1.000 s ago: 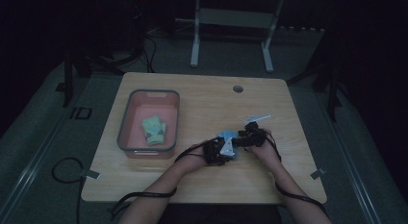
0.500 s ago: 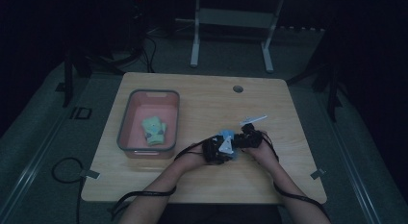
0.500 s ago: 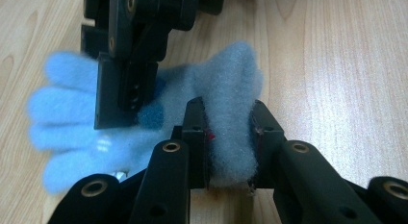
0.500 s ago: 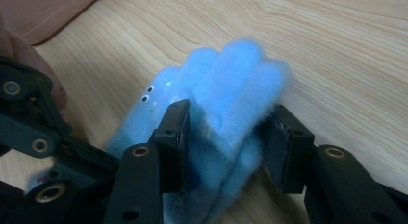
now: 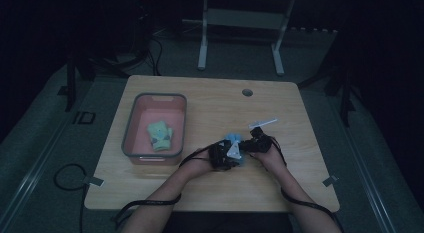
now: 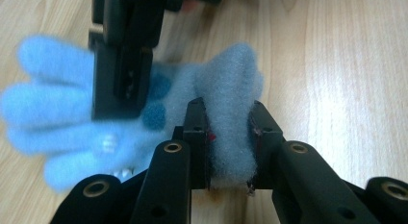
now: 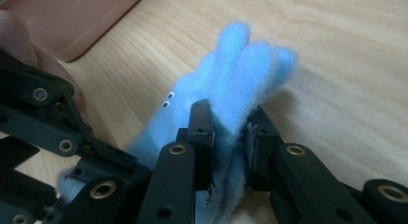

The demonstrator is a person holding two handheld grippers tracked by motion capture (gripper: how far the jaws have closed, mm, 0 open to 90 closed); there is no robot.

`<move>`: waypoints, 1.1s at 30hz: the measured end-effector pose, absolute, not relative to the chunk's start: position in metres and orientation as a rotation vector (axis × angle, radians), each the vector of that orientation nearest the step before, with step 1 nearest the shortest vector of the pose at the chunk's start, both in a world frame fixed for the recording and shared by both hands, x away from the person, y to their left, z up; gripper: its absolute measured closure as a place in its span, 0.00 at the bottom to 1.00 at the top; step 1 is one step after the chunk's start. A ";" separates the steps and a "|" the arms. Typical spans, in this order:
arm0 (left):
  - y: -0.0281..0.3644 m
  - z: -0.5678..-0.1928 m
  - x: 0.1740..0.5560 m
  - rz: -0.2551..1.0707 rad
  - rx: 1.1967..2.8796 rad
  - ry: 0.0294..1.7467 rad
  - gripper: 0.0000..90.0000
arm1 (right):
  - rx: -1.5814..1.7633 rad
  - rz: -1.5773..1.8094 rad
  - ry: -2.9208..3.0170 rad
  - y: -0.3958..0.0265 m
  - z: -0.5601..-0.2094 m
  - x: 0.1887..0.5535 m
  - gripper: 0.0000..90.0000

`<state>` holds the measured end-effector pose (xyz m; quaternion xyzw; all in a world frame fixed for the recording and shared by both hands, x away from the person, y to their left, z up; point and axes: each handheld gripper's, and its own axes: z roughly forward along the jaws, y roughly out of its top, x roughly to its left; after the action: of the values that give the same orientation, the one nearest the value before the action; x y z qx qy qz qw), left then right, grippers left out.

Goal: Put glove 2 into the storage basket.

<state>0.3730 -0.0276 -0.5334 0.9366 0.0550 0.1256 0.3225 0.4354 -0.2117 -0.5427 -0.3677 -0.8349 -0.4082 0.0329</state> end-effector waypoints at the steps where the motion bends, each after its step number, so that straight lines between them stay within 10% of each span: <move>1: -0.026 -0.531 0.373 0.331 2.460 0.146 0.83 | -1.121 -1.262 -2.576 -0.211 -0.540 0.435 0.85; 33: 0.033 -0.448 0.371 0.428 2.450 0.188 0.83 | -0.976 -1.414 -2.637 -0.154 -0.460 0.440 0.85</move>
<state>0.3706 0.0331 -0.4479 0.9312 0.0713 0.1628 0.3181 0.4395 -0.1543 -0.4599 -0.3103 -0.8378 -0.4492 -0.0029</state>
